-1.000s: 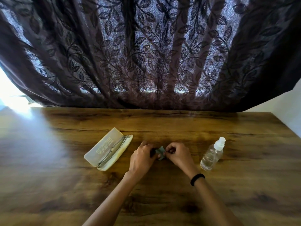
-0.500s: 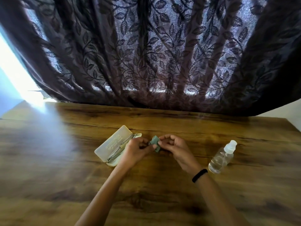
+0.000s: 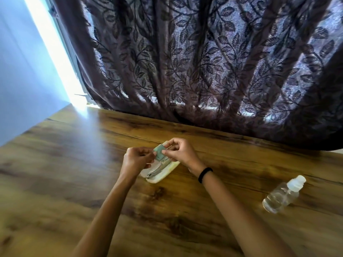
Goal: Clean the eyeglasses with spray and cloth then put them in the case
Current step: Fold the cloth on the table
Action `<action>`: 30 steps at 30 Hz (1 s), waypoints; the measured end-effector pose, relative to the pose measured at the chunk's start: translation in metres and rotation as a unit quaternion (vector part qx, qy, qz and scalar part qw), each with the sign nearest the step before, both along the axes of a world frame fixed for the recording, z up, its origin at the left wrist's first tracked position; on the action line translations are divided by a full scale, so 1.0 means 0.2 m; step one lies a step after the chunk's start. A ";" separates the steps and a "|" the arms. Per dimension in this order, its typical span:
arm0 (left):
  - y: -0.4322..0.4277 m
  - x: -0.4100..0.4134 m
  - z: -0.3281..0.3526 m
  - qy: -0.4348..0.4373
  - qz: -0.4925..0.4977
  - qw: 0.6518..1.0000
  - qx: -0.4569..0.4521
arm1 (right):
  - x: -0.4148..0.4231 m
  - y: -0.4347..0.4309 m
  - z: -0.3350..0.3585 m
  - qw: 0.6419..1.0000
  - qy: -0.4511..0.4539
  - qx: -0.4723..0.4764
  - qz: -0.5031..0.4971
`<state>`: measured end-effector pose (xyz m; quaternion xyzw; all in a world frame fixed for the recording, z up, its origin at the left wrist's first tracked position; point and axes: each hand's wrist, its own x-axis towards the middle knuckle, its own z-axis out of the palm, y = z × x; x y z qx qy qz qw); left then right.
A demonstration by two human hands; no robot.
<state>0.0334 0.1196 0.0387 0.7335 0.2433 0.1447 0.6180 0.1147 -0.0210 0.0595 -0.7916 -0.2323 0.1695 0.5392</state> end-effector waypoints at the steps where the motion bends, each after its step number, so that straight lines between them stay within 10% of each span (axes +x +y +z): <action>1: 0.01 0.00 -0.01 0.007 0.009 1.000 0.001 | 0.01 0.02 0.00 0.999 -0.022 -0.027 0.002; 30: 0.02 0.05 -0.05 0.019 0.026 0.949 0.314 | -0.03 -0.09 -0.17 0.994 -0.072 -0.072 -0.046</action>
